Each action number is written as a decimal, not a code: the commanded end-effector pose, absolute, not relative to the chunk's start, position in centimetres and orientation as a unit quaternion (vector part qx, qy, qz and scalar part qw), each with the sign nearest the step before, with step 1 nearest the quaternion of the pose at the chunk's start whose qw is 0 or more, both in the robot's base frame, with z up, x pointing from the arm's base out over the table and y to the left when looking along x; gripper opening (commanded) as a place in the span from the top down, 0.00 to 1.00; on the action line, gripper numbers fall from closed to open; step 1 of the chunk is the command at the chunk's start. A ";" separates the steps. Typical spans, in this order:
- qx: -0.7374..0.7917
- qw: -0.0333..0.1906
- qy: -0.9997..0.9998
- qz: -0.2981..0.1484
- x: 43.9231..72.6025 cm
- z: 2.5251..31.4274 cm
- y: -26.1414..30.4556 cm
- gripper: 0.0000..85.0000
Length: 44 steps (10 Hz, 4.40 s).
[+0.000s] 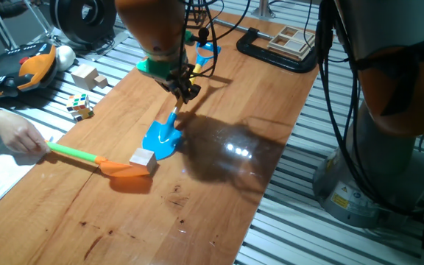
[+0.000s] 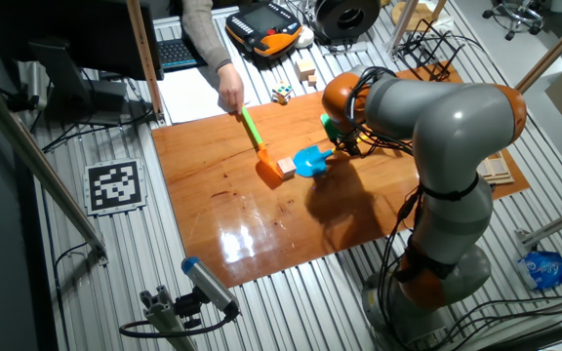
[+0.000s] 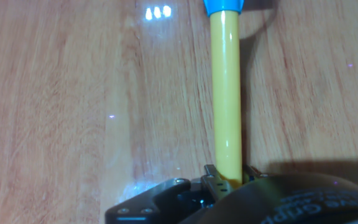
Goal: Use a shovel to scoop up an object
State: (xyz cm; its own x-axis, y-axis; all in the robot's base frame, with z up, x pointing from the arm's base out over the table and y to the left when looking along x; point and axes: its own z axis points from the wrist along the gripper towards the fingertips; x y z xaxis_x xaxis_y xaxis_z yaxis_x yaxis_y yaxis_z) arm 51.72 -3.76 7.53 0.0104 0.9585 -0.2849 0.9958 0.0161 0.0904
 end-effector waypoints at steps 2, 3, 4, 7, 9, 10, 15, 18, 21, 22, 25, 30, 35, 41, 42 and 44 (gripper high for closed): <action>0.703 0.127 0.696 -0.073 51.7 7.4 -3.5 1.00; 0.703 0.125 0.696 -0.072 51.7 7.4 -3.5 1.00; 0.706 0.122 0.694 -0.074 51.7 7.4 -3.5 1.00; 0.705 0.125 0.695 -0.071 51.7 7.4 -3.5 1.00; 0.704 0.128 0.696 -0.068 51.8 7.4 -3.6 1.00; 0.705 0.127 0.694 -0.068 51.7 7.4 -3.6 1.00; 0.707 0.120 0.694 -0.061 51.7 7.2 -3.5 1.00; 0.707 0.095 0.699 -0.060 51.6 6.6 -3.3 1.00; 0.698 0.053 0.711 -0.063 51.6 6.7 -3.4 1.00; 0.692 0.040 0.718 -0.066 51.7 6.7 -3.4 1.00; 0.665 0.022 0.744 -0.068 51.8 7.0 -3.4 1.00; 0.589 0.003 0.806 -0.063 52.2 7.8 -3.8 1.00; 0.450 0.005 0.892 -0.051 53.1 8.6 -4.4 1.00; 0.251 0.001 0.967 -0.045 54.2 8.8 -4.8 1.00; 0.213 -0.002 0.976 -0.048 54.3 8.7 -4.7 1.00; 0.149 -0.007 0.987 -0.054 54.5 8.6 -4.6 1.00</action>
